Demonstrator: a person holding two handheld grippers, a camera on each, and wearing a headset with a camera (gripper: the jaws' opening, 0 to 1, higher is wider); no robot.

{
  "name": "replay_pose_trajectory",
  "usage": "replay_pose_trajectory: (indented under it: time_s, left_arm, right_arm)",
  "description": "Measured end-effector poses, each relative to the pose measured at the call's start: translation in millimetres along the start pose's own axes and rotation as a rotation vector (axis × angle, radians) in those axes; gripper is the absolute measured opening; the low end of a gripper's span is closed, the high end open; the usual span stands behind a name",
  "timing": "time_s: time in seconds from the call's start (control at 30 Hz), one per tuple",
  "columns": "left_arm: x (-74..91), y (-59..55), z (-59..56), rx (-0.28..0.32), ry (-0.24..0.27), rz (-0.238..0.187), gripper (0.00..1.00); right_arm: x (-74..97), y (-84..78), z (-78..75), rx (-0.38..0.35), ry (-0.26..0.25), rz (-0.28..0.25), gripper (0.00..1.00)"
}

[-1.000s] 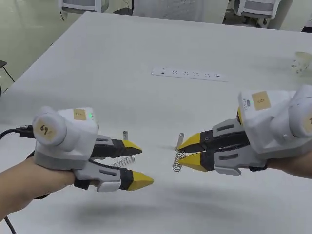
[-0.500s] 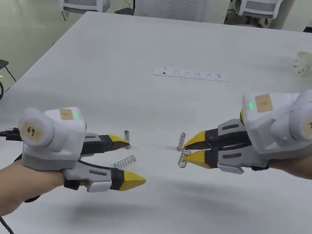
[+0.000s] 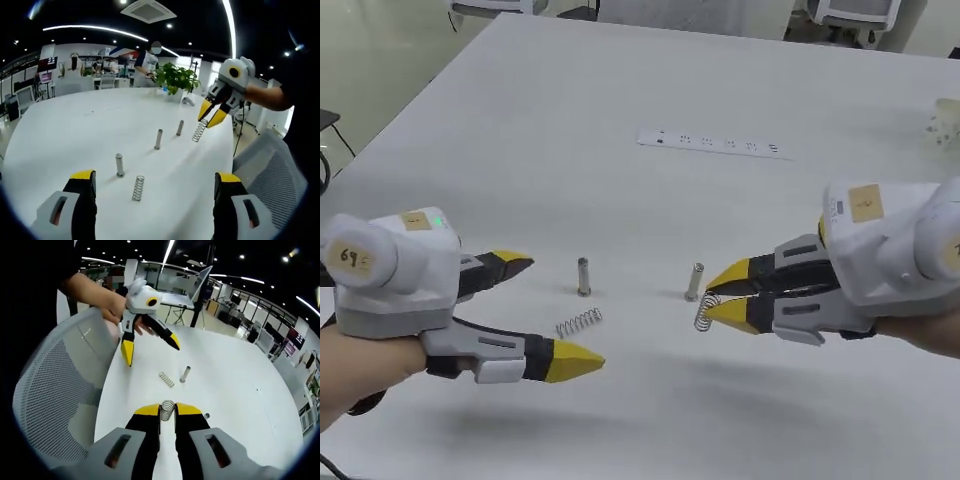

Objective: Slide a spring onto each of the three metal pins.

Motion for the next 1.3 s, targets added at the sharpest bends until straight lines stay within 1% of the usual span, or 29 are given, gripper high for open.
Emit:
replay_pose_trajectory:
  time_s: [0.07, 0.2, 0.27, 0.4, 0.53, 0.67, 0.7, 0.8, 0.83, 0.97, 1.07, 1.17, 1.27, 1.3]
  left_arm:
    - [1.1, -0.1, 2.1, 0.009, 0.009, 0.006, 0.98]
    - [3.4, 3.2, 5.7, 0.017, 0.016, -0.001, 0.98]
    - [4.1, 5.0, 6.3, 0.014, 0.021, -0.01, 0.98]
    - [4.7, 6.2, 7.6, 0.01, 0.021, -0.012, 0.98]
    - [5.3, 6.4, 8.7, 0.012, 0.026, -0.013, 0.98]
    - [6.6, 5.6, 8.7, 0.011, 0.026, -0.011, 0.98]
    - [7.0, 5.1, 8.9, 0.009, 0.027, -0.01, 0.98]
    - [8.1, 3.7, 10.0, 0.009, 0.03, -0.008, 0.98]
    - [8.6, 3.1, 11.0, 0.012, 0.033, -0.007, 0.98]
    - [10.8, 3.6, 14.4, 0.02, 0.045, -0.013, 0.98]
    - [12.1, 3.8, 16.0, 0.022, 0.049, -0.017, 0.98]
    - [12.7, 3.4, 16.6, 0.025, 0.052, -0.018, 0.98]
    - [13.3, 2.6, 16.3, 0.024, 0.052, -0.016, 0.98]
    - [13.5, 2.2, 16.2, 0.023, 0.051, -0.015, 0.98]
  right_arm:
    - [1.2, 0.4, -1.5, -0.003, -0.004, -0.001, 0.08]
    - [1.8, 0.2, -4.7, -0.001, -0.016, 0.008, 0.08]
    - [1.7, -0.2, -6.0, -0.003, -0.016, 0.011, 0.08]
    - [3.0, -0.1, -11.0, -0.01, -0.024, 0.013, 0.08]
    - [3.4, -1.5, -18.9, -0.059, -0.03, 0.008, 0.08]
    - [4.2, -3.5, -30.6, -0.109, -0.052, -0.003, 0.08]
    - [4.8, -4.0, -34.7, -0.119, -0.064, -0.001, 0.08]
    - [5.5, -4.9, -43.0, -0.123, -0.088, 0.008, 0.08]
    - [6.0, -5.4, -47.5, -0.128, -0.11, 0.012, 0.08]
    - [5.6, -7.6, -59.0, -0.137, -0.151, 0.017, 0.08]
    - [4.0, -7.1, -65.2, -0.176, -0.17, -0.015, 0.08]
    - [1.8, -6.4, -69.6, -0.192, -0.176, -0.026, 0.08]
    - [-1.3, -8.0, -73.6, -0.194, -0.183, -0.013, 0.08]
    - [-2.6, -9.2, -74.6, -0.203, -0.179, -0.008, 0.08]
Point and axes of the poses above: the centre of the closed fingertips' face, and the gripper's own axes: x roughly backward along the fingers, z roughly to its left, y roughly out of its top, the point moved 9 cm from there along x, roughly backward along the fingers, and after that the axes turned 12 degrees about y, right-handed, at the moved point
